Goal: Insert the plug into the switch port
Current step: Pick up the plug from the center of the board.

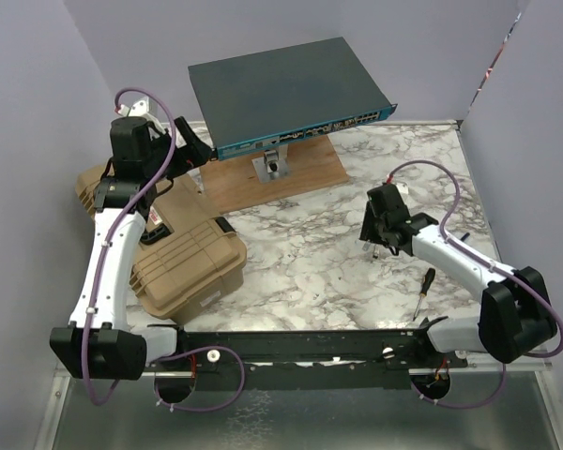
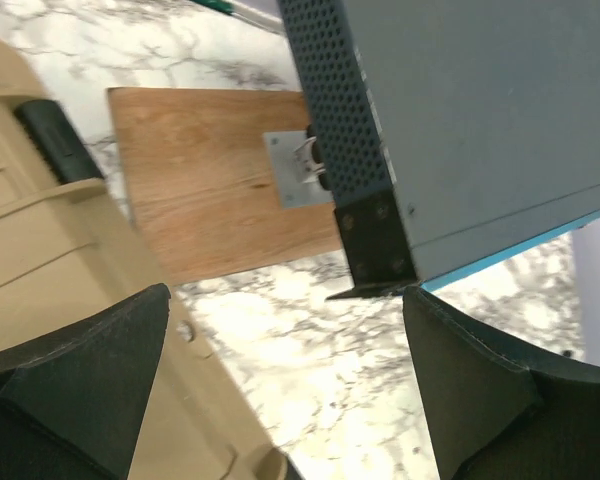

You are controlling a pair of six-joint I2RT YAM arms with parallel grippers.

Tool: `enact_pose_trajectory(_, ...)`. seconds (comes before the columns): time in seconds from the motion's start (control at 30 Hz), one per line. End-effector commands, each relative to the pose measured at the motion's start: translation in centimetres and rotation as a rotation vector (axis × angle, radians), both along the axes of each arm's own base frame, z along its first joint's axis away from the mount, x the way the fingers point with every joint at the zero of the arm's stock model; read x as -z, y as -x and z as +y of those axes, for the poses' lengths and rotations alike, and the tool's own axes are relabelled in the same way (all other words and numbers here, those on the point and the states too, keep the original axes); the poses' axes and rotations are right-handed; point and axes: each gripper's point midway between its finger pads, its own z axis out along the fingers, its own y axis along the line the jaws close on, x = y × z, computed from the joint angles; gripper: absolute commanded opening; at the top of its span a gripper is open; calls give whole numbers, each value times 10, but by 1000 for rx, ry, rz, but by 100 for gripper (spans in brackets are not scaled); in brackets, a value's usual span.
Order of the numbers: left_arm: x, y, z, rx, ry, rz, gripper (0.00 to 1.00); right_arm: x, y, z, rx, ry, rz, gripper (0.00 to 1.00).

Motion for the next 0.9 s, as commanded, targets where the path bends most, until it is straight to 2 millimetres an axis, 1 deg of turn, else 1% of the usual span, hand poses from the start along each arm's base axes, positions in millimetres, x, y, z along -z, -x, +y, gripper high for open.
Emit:
enact_pose_trajectory(0.0,12,24,21,-50,-198,60,99,28,18,-19,156,14,58,51)
enact_pose_trajectory(0.1,15,26,21,-54,-222,70,99,36,22,-24,200,12,58,49)
enact_pose_trajectory(0.23,18,24,15,-40,-240,77,99,48,29,-28,241,14,79,47)
enact_pose_trajectory(0.43,15,20,6,-16,-247,70,99,68,40,-32,269,19,117,41)
enact_pose_trajectory(0.47,15,19,8,-34,-256,70,99,70,41,-33,270,20,118,40)
enact_pose_trajectory(0.57,15,17,8,-40,-254,74,99,76,42,-34,269,21,110,39)
enact_pose_trajectory(0.8,18,17,9,-50,-253,80,99,83,37,-28,235,9,109,38)
enact_pose_trajectory(0.87,19,17,9,-51,-254,82,99,86,36,-26,225,11,119,36)
